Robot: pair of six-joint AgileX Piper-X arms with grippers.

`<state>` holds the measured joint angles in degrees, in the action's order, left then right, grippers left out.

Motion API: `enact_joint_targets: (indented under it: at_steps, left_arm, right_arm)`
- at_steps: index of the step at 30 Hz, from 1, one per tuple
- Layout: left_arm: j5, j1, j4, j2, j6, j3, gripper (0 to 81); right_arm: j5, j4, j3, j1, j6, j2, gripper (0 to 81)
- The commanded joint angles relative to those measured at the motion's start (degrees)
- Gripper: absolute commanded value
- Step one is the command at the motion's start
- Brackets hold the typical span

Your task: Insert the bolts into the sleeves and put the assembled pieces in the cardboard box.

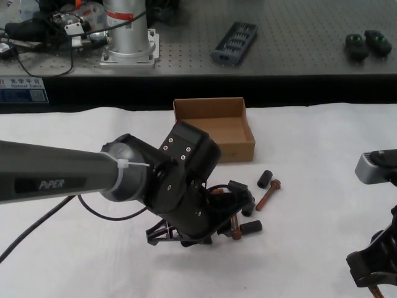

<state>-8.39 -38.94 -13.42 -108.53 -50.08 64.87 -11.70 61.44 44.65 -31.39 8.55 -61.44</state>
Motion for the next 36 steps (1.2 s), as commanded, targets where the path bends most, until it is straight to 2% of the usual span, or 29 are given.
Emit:
enact_joint_targets:
  at_steps: [1,7,13,16,20,23,29,32,36]
  left_arm:
    - [-4.0,0.4,-3.5,2.1,7.0,0.5,28.5]
    - [-4.0,0.6,-4.6,4.8,23.0,0.5,28.5]
    - [-4.0,0.4,-4.4,5.3,23.3,0.5,28.5]
    - [-4.0,0.4,-4.4,5.3,28.1,0.5,28.5]
    - [-3.1,0.8,-4.4,5.3,42.2,0.5,28.5]
    - [0.7,0.7,-4.4,5.3,53.7,0.5,28.5]
    - [1.3,0.7,-3.3,5.3,86.5,0.5,28.5]
    - [-3.5,1.0,-1.8,5.3,101.1,0.5,28.5]
    - [-11.9,1.9,-1.5,5.3,111.8,0.5,28.5]
  right_arm:
    - [-0.9,0.1,0.1,0.1,-0.8,0.8,2.8]
    - [-0.9,-0.1,0.1,0.1,-1.0,0.8,2.8]
    - [-0.9,-0.9,0.1,0.1,-1.0,0.8,2.8]
    - [-0.9,-1.0,0.1,0.1,-1.0,0.8,2.8]
    - [-0.9,-1.0,0.1,0.1,-1.0,0.8,2.8]
    - [-0.9,-1.0,0.1,0.1,-1.0,0.8,2.8]
    - [-0.9,-2.5,0.1,0.1,-1.0,0.8,2.8]
    - [-0.9,-4.0,0.1,0.1,-1.0,0.8,2.8]
    - [-0.9,-5.6,0.1,0.1,-1.0,0.8,2.8]
